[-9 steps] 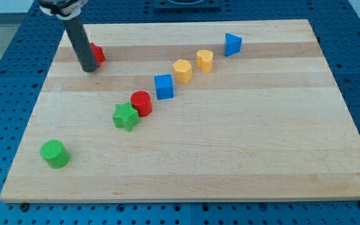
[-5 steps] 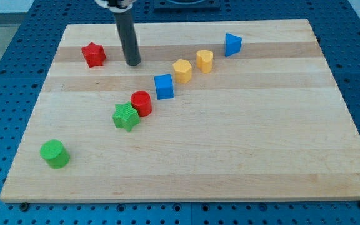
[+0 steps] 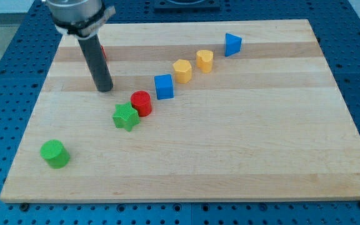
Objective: Move the red circle bottom right to the blue cube
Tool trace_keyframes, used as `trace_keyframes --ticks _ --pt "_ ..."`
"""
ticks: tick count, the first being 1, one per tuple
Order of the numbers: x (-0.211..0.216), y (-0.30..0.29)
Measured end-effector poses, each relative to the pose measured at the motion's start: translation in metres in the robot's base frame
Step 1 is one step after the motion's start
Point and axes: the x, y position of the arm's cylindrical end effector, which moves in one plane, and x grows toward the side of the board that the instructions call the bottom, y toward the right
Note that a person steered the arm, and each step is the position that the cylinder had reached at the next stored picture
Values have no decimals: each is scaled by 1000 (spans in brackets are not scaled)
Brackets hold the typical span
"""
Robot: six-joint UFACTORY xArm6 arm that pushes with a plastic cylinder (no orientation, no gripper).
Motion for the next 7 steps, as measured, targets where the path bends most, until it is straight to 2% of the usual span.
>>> trace_keyframes --ticks 3,7 --pt "28 30" --pt "30 100"
